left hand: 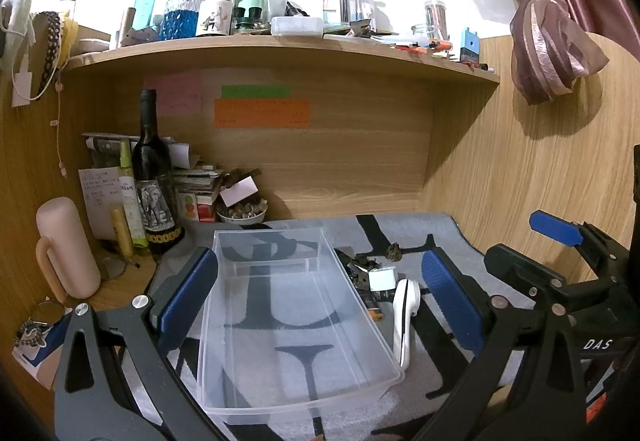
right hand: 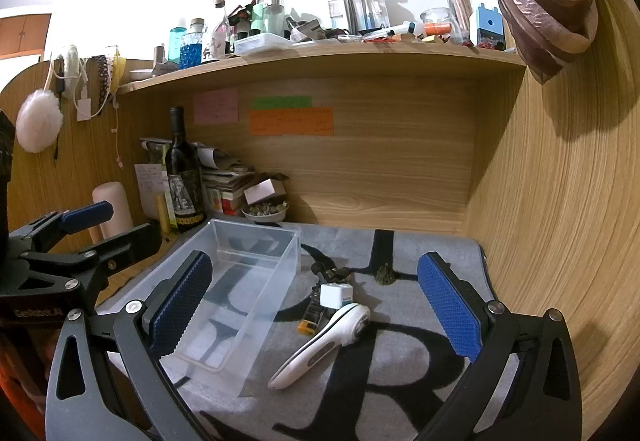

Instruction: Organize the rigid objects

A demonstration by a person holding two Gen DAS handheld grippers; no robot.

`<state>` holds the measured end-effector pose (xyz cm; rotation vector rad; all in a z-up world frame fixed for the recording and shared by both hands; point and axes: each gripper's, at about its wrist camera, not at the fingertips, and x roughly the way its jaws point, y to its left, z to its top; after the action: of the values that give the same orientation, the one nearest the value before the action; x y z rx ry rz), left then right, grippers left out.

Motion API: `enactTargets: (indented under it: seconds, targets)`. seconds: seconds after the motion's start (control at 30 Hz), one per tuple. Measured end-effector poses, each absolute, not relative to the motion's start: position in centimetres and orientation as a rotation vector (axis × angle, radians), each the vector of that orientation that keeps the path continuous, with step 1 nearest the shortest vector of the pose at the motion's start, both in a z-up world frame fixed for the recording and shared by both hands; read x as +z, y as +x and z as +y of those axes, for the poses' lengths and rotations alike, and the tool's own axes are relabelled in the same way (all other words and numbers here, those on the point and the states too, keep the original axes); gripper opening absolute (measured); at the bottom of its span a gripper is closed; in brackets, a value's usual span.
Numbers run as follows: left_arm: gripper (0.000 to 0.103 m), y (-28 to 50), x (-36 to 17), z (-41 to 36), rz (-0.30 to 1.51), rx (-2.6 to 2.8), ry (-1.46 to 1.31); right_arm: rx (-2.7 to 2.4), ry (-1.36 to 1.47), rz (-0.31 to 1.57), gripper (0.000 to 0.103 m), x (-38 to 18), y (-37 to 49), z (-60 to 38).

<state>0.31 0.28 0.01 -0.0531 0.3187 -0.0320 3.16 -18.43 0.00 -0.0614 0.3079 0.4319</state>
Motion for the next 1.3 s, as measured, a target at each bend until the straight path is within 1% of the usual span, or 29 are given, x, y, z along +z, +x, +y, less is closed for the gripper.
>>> enactTargets:
  seconds: [0.8, 1.07, 1.13, 1.17, 1.2, 1.3]
  targets:
    - [0.103, 0.8, -0.5, 0.5, 0.329, -0.038, -0.062, 0.432, -0.056, 0.314, 0.103, -0.1, 3.4, -18.5]
    - [0.103, 1.8, -0.9, 2.2, 0.360, -0.053, -0.114, 0.424, -0.044, 0.342, 0.103, -0.8, 5.0, -18.5]
    - [0.096, 2.1, -0.9, 2.8, 0.373, -0.050, -0.126, 0.423, -0.045, 0.351, 0.103, -0.9, 5.5, -18.5]
    - [0.089, 2.2, -0.8, 3.1, 0.382, -0.045, -0.125, 0.423, -0.044, 0.357, 0.103, -1.0, 5.8, -18.6]
    - [0.086, 2.5, -0.8, 3.4, 0.394, -0.040, -0.124, 0.423, -0.045, 0.363, 0.103, -1.0, 6.2, -18.6]
    - [0.085, 3.4, -0.9, 4.4, 0.427, -0.031, -0.125, 0.416, -0.048, 0.376, 0.102, -1.1, 7.0, -18.6]
